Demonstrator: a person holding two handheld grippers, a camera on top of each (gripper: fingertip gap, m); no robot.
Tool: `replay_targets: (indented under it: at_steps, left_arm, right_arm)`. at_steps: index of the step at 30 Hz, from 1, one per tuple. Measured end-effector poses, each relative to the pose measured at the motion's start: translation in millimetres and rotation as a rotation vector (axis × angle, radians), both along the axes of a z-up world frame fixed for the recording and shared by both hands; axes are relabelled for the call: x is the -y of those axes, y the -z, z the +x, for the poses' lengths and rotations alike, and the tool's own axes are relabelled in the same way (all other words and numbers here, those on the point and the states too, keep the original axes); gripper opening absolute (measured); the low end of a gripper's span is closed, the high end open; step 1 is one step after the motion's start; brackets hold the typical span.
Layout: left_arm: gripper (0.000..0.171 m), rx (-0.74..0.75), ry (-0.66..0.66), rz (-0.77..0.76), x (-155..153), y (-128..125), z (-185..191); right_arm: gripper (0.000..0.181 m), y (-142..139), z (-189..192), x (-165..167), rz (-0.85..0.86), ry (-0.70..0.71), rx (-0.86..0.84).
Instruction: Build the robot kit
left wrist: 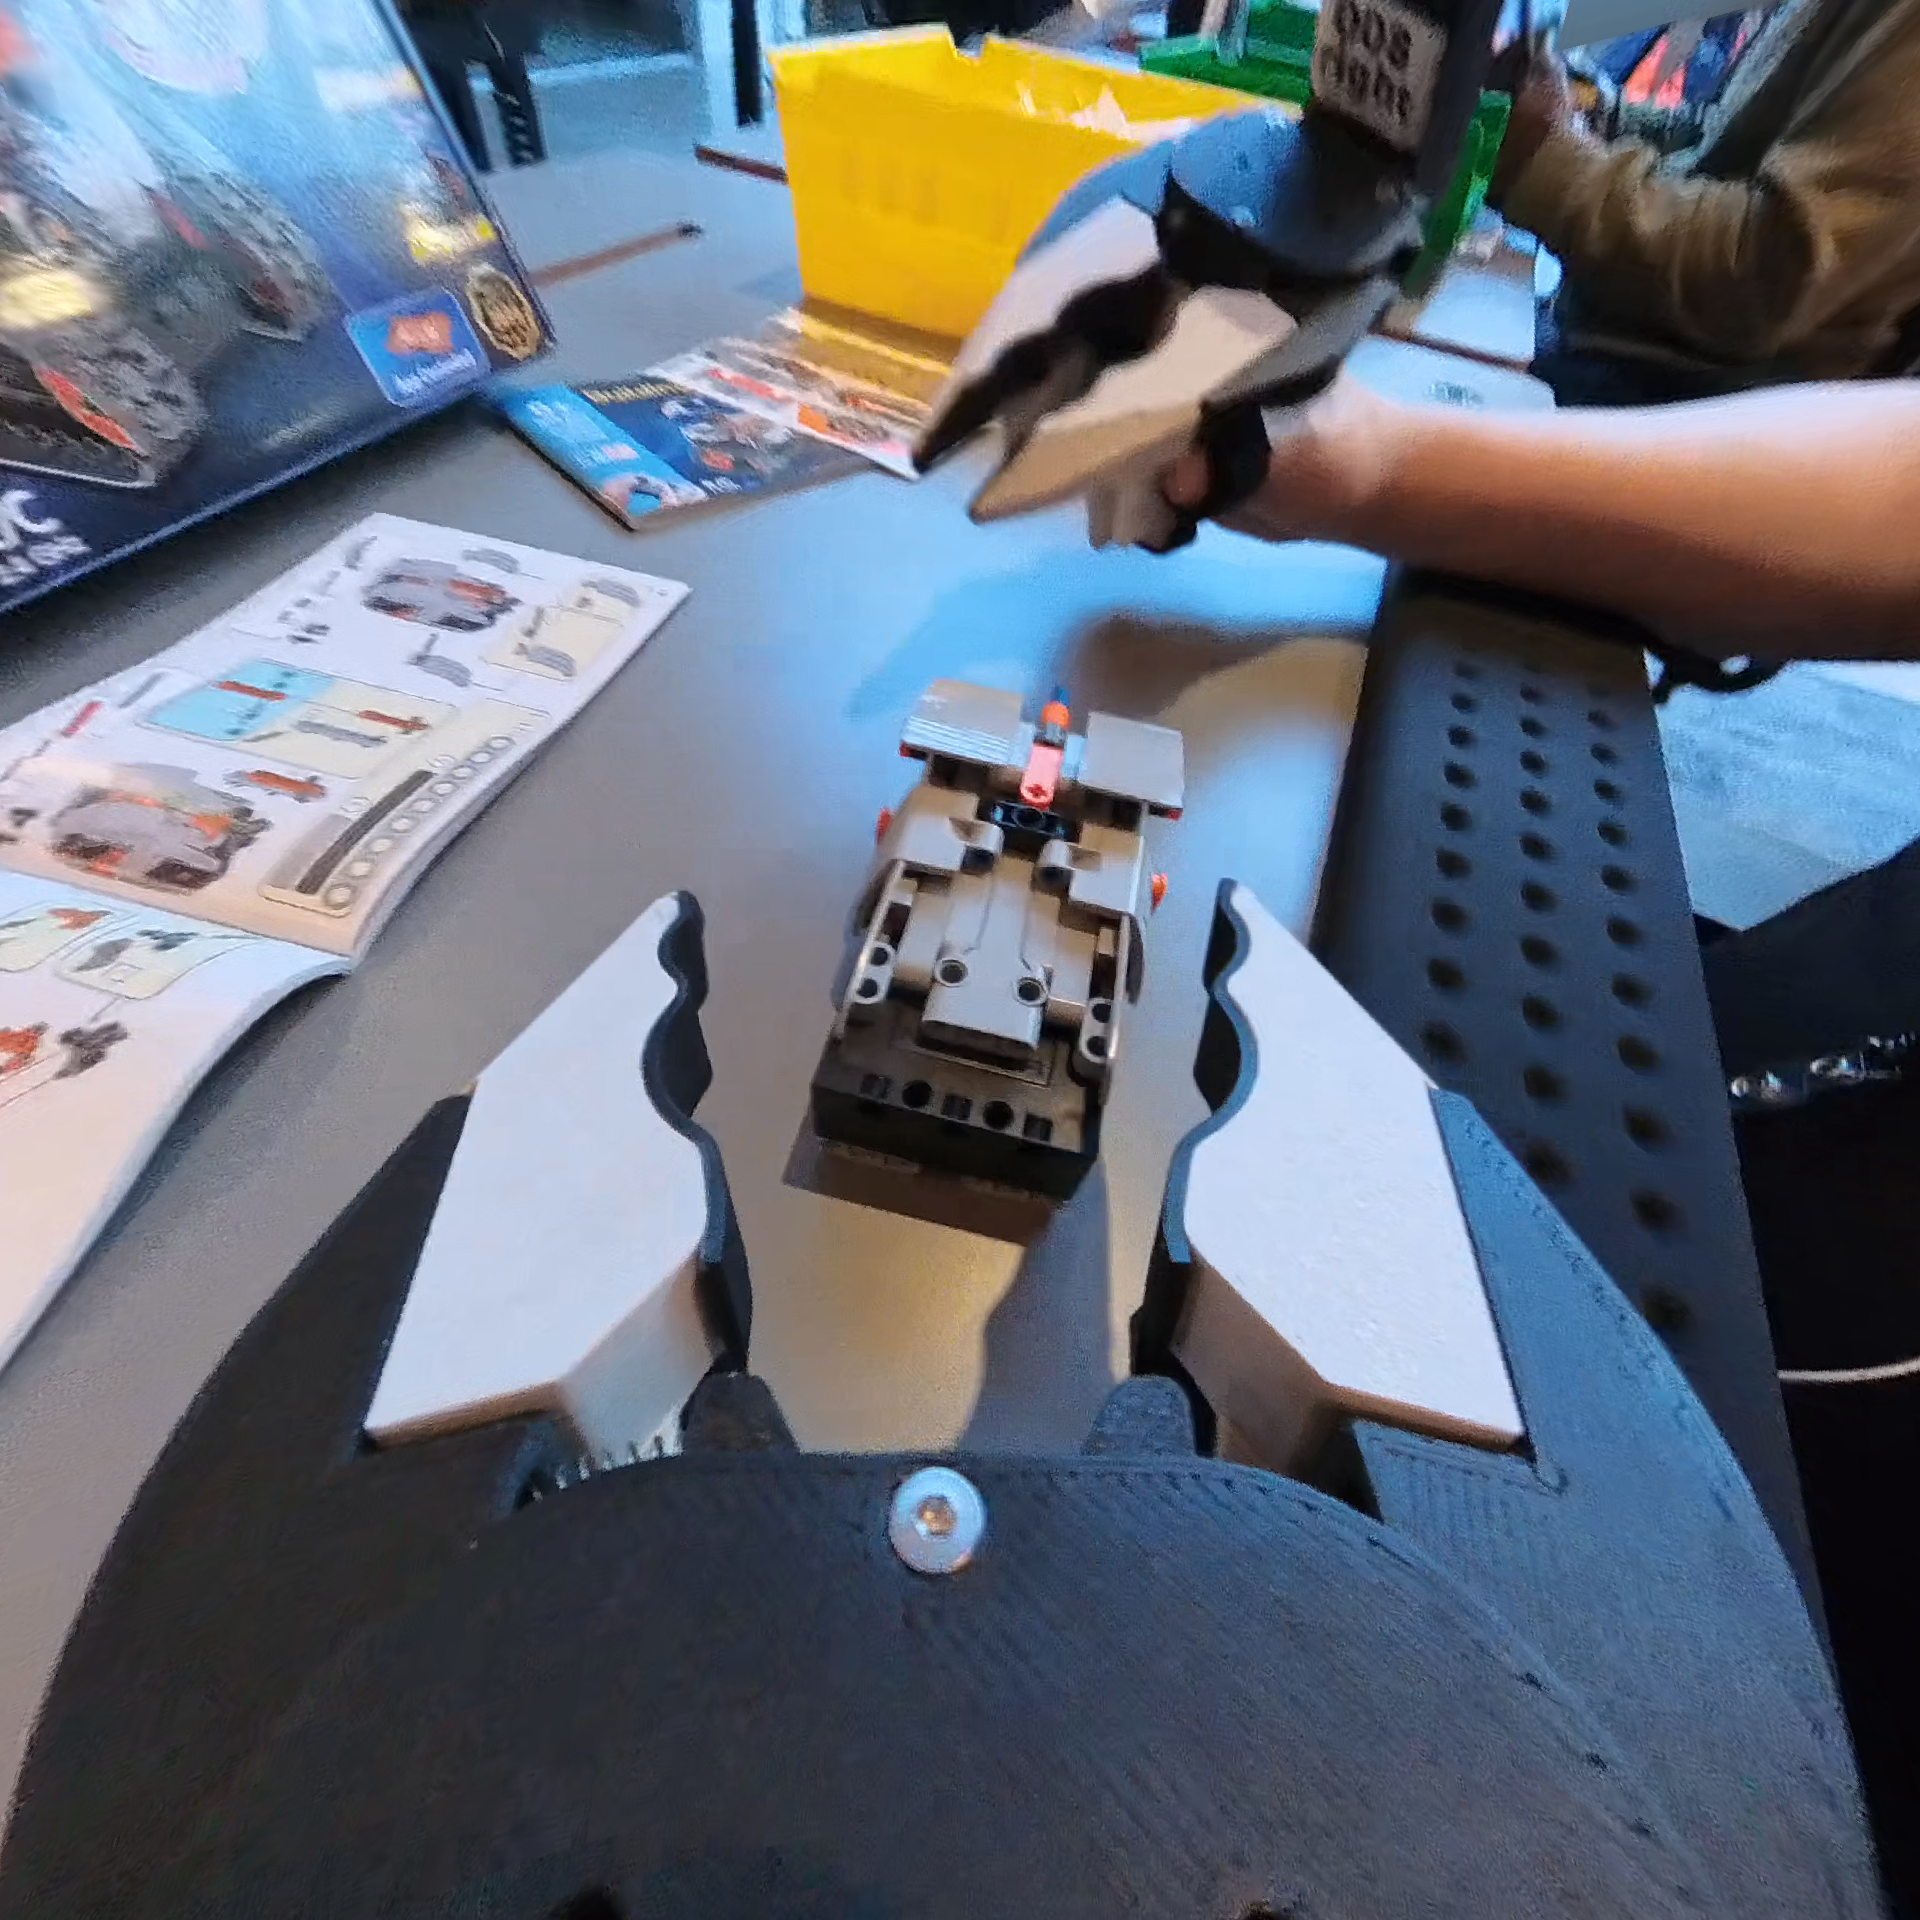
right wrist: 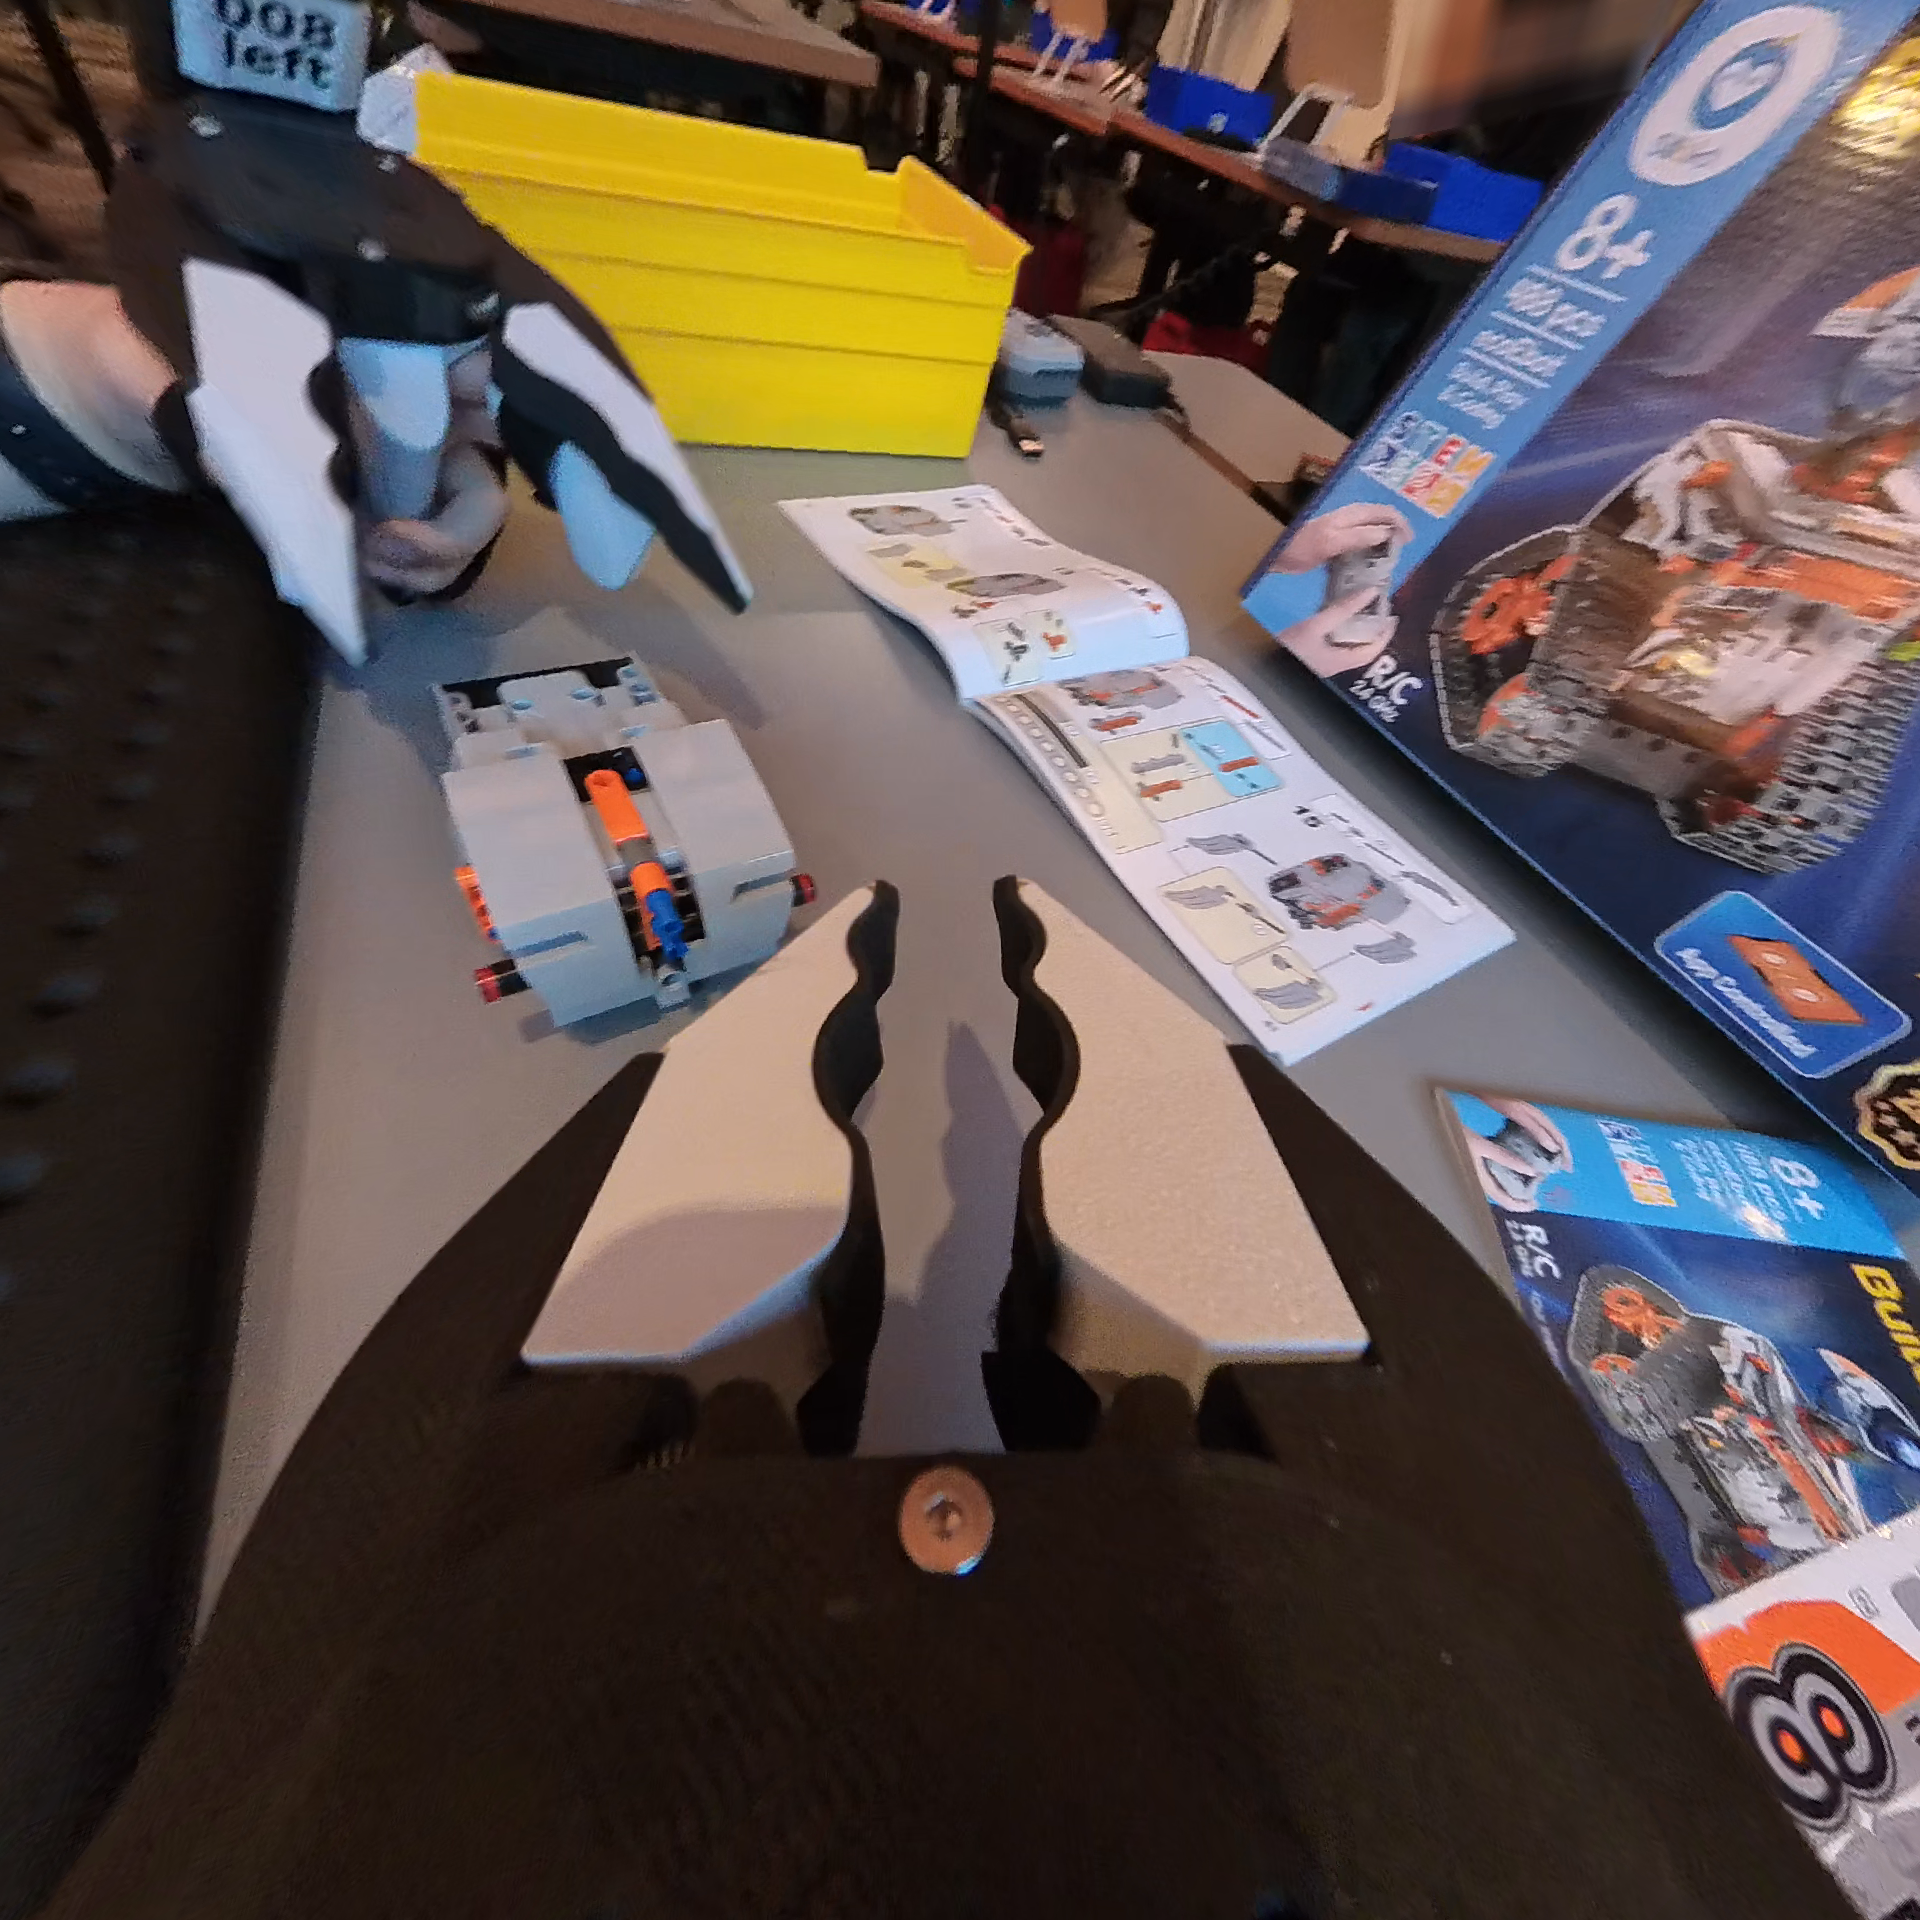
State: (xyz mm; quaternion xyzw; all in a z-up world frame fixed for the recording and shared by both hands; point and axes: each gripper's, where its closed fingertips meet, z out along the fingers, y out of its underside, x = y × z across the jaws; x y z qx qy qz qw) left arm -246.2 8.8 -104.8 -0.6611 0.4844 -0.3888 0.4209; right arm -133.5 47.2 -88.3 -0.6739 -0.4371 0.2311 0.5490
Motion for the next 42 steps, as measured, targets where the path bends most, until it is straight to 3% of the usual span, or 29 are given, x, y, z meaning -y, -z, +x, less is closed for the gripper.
replay_targets:
  at_steps: [6, 9, 12, 19, 24, 27, 31, 33, 38, 42]
  left_arm:
    - [0.092, -0.183, 0.065, 0.055, 10, 29, 9]
    - [0.081, -0.288, 0.046, 0.11, 4, 44, 6]
    - [0.067, -0.299, 0.043, 0.098, 0, 46, 7]
    - [0.067, -0.299, 0.103, 0.083, -14, 47, 22]
    - [0.067, -0.313, 0.121, 0.05, -43, 48, 29]
    - [0.084, -0.302, 0.119, 0.003, -50, 44, 31]
    - [0.087, -0.223, 0.134, 0.074, -50, 11, 35]
    - [0.096, -0.231, 0.162, 0.027, -45, 4, 46]
    - [0.093, -0.257, 0.09, 0.124, -52, 6, 67]
    - [0.089, -0.178, 0.064, 0.197, -41, -4, 49]
  right_arm:
    - [0.018, 11, 12, -18, -0.011, 0.067, 0.045]
    - [0.017, 15, 20, -30, -0.007, 0.139, 0.079]
    - [0.015, 18, 25, -38, -0.015, 0.19, 0.111]
    - [0.014, 19, 26, -43, -0.006, 0.227, 0.173]
    - [0.017, 17, 30, -37, -0.013, 0.218, 0.157]
    - [0.019, 13, 27, -30, -0.042, 0.171, 0.099]
    - [0.019, 11, 15, -17, -0.099, 0.027, 0.038]
    - [0.018, 7, 8, -19, -0.131, -0.043, 0.012]
    - [0.011, -23, -11, -29, -0.265, -0.226, -0.122]
    - [0.01, -32, -8, -41, -0.158, -0.192, -0.238]
